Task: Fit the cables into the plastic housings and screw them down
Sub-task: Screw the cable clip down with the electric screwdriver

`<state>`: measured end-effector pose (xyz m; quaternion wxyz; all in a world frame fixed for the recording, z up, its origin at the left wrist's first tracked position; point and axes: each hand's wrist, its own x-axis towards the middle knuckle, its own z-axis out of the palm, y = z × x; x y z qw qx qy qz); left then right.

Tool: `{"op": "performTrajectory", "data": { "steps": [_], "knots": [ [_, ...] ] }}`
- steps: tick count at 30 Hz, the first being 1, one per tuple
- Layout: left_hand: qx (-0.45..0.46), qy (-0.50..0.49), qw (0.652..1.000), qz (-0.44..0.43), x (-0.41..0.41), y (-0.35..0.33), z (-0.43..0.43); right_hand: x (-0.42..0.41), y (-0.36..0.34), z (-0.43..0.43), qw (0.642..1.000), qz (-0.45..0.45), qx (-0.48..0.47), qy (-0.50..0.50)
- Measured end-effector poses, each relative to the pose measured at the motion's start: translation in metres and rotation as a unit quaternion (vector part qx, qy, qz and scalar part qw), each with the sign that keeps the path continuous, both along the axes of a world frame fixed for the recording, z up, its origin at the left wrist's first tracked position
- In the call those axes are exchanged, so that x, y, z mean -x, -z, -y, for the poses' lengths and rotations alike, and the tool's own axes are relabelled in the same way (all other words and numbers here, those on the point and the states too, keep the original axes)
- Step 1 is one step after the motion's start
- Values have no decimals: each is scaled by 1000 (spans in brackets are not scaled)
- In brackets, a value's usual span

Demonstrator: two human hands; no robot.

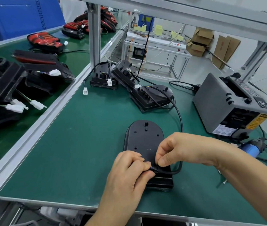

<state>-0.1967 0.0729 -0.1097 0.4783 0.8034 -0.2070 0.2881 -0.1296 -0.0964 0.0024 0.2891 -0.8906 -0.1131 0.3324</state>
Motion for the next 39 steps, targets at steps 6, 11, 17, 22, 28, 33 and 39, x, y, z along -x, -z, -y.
{"op": "performTrajectory", "data": {
  "steps": [6, 11, 17, 22, 28, 33, 39],
  "knots": [
    [-5, -1, 1000, 0, -1, 1, 0, 4, 4, 4, 1000, 9, -24, 18],
    [1, -2, 1000, 6, -2, 1, 0, -1, -3, -3, 1000, 3, 24, -15],
    [2, 3, 1000, 3, -2, 1, 0, -14, -13, -14, 994, -39, 74, -64],
    [-3, 5, 1000, 9, -3, 1, -1, -21, -14, -22, 988, -46, 119, -85],
    [-9, 6, 1000, -10, -3, -4, -1, -22, -10, -18, 989, -86, 108, -62],
    [-67, 52, 996, -11, -4, -12, -2, -27, -10, -20, 987, -102, 108, -66],
    [-100, 16, 994, 39, -6, -10, 3, -33, -7, -18, 985, -121, 100, -75]
  ]
}}
